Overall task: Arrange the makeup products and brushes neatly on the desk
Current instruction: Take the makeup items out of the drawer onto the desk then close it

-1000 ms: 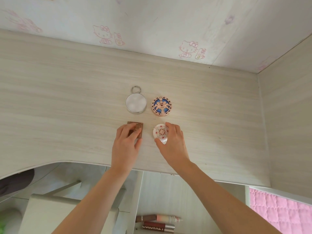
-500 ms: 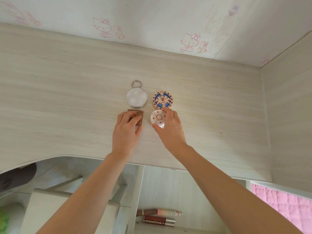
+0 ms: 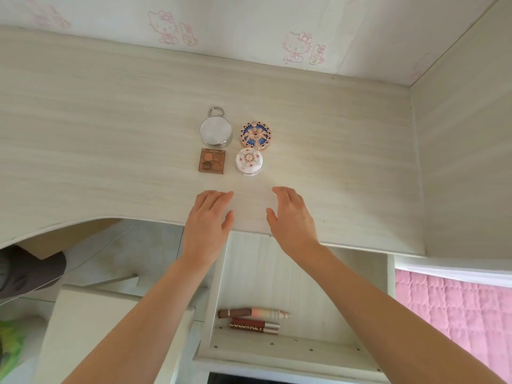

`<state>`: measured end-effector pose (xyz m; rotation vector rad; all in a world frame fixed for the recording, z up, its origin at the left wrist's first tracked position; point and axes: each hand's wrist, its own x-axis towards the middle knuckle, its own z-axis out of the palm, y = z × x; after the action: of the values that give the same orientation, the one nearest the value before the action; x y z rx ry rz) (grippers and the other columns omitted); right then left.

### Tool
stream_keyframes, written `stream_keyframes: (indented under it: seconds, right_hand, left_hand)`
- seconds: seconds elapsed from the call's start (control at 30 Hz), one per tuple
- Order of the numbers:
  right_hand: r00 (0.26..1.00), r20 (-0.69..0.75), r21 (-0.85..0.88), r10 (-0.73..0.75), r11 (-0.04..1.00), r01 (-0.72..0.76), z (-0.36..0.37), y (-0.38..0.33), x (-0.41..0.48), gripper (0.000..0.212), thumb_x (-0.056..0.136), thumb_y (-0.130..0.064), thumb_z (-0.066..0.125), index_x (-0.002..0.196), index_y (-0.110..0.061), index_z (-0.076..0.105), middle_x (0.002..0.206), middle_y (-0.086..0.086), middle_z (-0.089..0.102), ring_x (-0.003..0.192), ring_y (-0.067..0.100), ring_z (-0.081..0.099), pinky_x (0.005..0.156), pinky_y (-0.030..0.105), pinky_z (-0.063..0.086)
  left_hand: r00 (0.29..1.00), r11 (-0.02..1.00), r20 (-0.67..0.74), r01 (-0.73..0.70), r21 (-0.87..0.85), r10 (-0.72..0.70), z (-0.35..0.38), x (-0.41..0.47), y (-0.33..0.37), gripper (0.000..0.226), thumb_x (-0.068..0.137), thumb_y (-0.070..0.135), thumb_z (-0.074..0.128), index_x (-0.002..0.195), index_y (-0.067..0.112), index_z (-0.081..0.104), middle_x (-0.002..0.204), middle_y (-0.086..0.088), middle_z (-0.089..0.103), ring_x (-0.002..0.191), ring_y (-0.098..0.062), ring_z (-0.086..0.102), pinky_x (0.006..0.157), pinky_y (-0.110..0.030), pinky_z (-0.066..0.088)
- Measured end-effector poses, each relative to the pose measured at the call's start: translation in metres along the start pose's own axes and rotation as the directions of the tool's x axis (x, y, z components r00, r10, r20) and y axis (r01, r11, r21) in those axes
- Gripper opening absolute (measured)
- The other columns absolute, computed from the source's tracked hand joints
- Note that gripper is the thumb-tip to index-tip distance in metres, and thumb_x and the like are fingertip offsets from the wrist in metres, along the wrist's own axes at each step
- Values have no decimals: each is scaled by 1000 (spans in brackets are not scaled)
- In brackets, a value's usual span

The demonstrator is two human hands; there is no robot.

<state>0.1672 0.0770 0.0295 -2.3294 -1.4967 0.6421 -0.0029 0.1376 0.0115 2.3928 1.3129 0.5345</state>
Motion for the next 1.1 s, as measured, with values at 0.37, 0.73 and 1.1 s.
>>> stream_keyframes:
  seconds: [0.37, 0.73, 1.1]
  right_hand:
    - [970, -16, 33, -243, 969, 243, 22, 58, -123, 33, 88, -6, 59, 122, -5, 59, 117, 6, 61, 116, 22, 53, 85, 25, 48]
    - [866, 496, -50, -62, 994, 100, 107, 120, -156, 39, 98, -22, 46, 137, -17, 44, 134, 2, 49, 125, 19, 43, 99, 30, 43]
    - [817, 572, -149, -75, 970, 193, 159, 123, -146, 40, 94, -22, 54, 132, -11, 46, 131, 8, 45, 121, 27, 39, 98, 37, 42]
  left_hand:
    - [988, 1000, 150, -30, 5, 29, 23, -124, 38, 32, 79, 6, 73, 110, 9, 68, 96, -1, 67, 102, -23, 60, 72, -32, 57]
    - [755, 993, 644, 100, 70, -121, 87, -164, 23, 29, 92, 15, 57, 121, 17, 60, 112, 0, 62, 108, -16, 51, 87, -28, 47]
    - [505, 908, 783, 2, 418, -362, 135, -159, 3, 23, 90, 0, 48, 107, 10, 58, 109, -10, 61, 100, -27, 60, 84, -35, 50]
